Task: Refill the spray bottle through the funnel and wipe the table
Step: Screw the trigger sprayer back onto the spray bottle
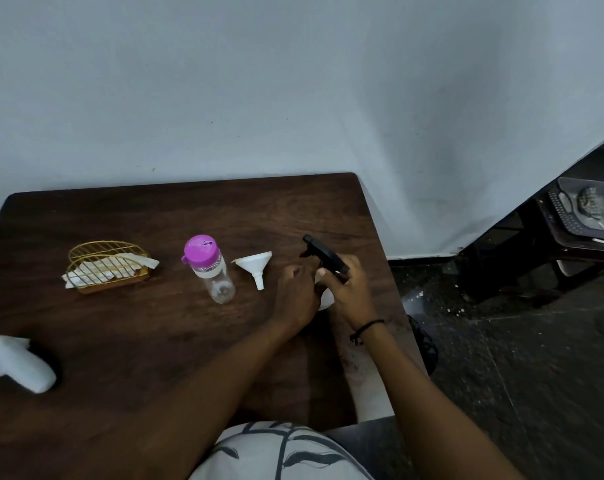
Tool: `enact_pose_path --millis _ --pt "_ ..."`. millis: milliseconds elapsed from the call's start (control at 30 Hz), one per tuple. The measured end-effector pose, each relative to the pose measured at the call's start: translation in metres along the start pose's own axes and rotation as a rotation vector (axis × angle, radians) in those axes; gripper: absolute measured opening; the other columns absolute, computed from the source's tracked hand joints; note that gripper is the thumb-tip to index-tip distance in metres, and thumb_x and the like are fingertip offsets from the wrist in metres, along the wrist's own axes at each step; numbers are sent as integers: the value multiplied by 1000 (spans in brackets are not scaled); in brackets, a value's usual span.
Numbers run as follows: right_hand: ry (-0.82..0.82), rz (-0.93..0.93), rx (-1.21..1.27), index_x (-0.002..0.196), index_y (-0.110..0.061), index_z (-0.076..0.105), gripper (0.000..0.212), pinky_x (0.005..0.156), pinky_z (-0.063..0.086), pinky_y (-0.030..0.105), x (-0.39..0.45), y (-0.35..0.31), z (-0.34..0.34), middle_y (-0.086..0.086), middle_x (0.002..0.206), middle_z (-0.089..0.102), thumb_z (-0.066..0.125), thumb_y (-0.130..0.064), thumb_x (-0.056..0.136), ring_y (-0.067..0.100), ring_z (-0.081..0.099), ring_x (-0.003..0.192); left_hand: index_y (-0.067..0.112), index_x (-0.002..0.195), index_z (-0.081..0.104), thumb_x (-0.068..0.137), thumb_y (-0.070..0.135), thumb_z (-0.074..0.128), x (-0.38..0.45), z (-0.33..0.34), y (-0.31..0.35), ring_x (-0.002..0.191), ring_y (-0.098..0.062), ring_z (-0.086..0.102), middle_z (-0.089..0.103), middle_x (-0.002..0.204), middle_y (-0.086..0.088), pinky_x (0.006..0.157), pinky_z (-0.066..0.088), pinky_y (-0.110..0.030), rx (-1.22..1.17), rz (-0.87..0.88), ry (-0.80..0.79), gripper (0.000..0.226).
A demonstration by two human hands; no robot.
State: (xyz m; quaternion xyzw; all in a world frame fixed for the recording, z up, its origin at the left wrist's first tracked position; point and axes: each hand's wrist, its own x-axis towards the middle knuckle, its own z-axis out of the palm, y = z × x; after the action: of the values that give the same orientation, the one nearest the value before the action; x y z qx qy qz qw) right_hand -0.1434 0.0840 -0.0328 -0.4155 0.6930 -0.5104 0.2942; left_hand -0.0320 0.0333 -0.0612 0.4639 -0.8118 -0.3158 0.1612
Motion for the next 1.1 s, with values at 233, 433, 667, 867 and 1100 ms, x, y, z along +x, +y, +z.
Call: enact_pose_path --millis 233,433,667,867,1100 --pt "139 63 111 102 -5 50 46 75 56 32 -8 0 18 17 103 58 85 -16 74 17 62 91 15 109 64 98 18 47 -9 4 2 117 -26 53 68 116 -2 97 45 -42 3 42 12 21" --pt "69 16 78 113 -13 59 29 93 53 42 -14 3 4 7 111 56 71 -6 88 18 59 104 11 129 54 98 18 48 -5 1 3 123 -29 49 61 129 -8 102 41 -42 42 18 -23 32" --pt "31 23 97 121 -10 54 40 86 49 18 -15 -1 5 1 112 59 73 -5 86 5 58 101 17 128 55 101 22 42 -6 0 3 120 -20 50 62 124 0 101 42 -38 23 37 -41 30" --pt "20 20 28 107 -9 62 22 82 45 17 -6 3 4 9 106 58 72 -7 87 -2 55 92 -3 112 63 96 11 48 -6 -6 11 107 -31 60 65 114 -19 95 47 -48 -189 147 -44 25" --pt "18 74 99 103 -16 63 27 80 50 14 -1 8 7 -1 102 65 79 -14 81 1 61 92 11 116 61 95 11 57 -8 -2 10 107 -18 62 67 114 -4 92 52 -42 -280 129 26 21"
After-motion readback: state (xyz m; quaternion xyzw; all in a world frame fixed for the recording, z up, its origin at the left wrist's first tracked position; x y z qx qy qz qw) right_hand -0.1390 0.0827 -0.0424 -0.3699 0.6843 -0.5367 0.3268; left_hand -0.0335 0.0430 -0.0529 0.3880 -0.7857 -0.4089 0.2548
